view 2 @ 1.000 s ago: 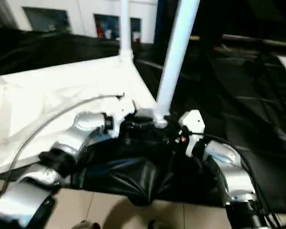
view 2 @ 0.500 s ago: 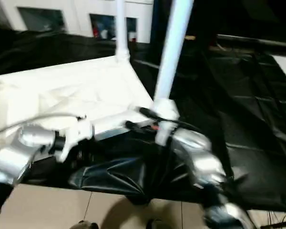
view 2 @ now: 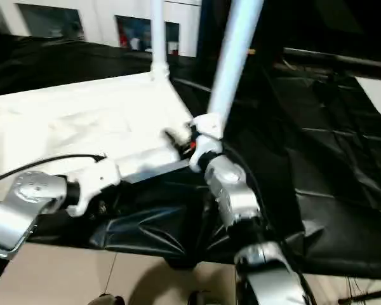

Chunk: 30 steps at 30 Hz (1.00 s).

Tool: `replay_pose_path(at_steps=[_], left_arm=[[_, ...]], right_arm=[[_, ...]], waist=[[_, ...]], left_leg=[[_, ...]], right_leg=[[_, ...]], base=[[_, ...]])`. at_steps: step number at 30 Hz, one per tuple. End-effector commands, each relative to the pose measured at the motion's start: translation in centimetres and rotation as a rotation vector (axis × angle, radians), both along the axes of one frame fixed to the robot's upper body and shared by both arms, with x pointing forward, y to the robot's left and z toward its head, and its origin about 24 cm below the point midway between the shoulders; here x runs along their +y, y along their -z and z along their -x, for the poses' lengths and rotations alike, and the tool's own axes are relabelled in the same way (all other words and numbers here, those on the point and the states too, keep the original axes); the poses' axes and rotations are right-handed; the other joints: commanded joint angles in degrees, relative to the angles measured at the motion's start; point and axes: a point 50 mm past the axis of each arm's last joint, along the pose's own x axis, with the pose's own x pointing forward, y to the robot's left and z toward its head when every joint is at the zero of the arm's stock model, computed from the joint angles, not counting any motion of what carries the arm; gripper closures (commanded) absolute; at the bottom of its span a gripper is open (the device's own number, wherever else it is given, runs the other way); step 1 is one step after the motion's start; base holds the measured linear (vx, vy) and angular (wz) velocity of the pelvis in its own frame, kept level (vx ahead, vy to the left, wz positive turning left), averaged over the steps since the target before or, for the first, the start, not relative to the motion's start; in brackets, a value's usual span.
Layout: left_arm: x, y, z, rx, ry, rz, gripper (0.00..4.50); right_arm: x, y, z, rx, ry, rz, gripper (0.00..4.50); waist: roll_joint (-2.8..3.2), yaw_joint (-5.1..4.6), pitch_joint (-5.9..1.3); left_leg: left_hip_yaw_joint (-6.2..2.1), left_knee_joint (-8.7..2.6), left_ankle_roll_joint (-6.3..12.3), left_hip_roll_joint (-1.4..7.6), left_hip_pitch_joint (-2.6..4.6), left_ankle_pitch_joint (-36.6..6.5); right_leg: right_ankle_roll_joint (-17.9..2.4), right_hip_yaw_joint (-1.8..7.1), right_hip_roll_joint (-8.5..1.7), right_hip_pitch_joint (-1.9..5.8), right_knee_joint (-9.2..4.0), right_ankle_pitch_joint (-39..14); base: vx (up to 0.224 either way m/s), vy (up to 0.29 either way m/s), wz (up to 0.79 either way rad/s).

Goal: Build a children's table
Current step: Rotate leg to tighten

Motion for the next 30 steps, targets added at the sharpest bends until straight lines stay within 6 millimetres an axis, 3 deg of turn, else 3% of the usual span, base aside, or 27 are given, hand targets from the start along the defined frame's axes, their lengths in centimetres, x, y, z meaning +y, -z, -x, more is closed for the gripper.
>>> replay_pose_path(at_steps=[1, 4, 11, 21, 30], left_arm=[[0.6, -0.4, -0.2, -0.034, -0.029, -0.023, 1.30], [0.8, -0.3, -0.3, -0.050, -0.048, -0.042, 1.30], [1.0, 0.0, -0.4, -0.085, -0.075, -0.082, 1.30], [1.4, 0.3, -0.7, -0.121, -0.079, -0.103, 1.30], [2.7, 0.4, -1.4, -0.175, -0.134, -0.090, 1.30]], right_arm=[[-2.1, 0.1, -0.3, 0.003, 0.103, 0.004, 1.21], [-4.3, 0.0, -0.9, 0.013, 0.211, 0.015, 1.21], [-6.4, -0.4, -1.6, -0.005, 0.295, 0.046, 1.21], [-10.2, -1.2, -2.0, -0.037, 0.423, 0.083, 1.21], [-13.3, -1.6, -1.8, -0.053, 0.516, 0.119, 1.21]], waist=[[0.64, -0.47, -3.90], [0.58, -0.48, -4.10], [0.50, -0.48, -4.14], [0.64, -0.01, -4.57], [0.64, 0.02, -4.47]], left_leg=[[0.00, -3.66, 1.02, 0.75, 0.99, -5.8], [0.00, -3.45, 1.40, 0.63, 0.86, -5.0], [-0.05, -3.26, 1.73, 0.63, 0.63, -5.8], [0.05, -2.80, 3.13, 0.43, 0.41, -3.5], [0.01, -2.62, 1.97, 0.39, 0.40, -7.7]], right_leg=[[-10.8, 2.64, -2.62, 3.27, -2.81, -4.1], [-11.2, 2.61, -2.66, 3.43, -2.55, -2.2], [-11.1, 2.53, -2.76, 3.56, -2.68, -4.0], [-12.8, 2.34, -2.43, 3.83, -1.99, 1.5], [-12.1, 2.25, -2.50, 3.61, -2.63, -4.9]], base=[[0.000, 0.000, 0.00], [0.000, 0.000, 0.00], [0.000, 0.000, 0.00], [0.000, 0.000, 0.00], [0.000, 0.000, 0.00]])
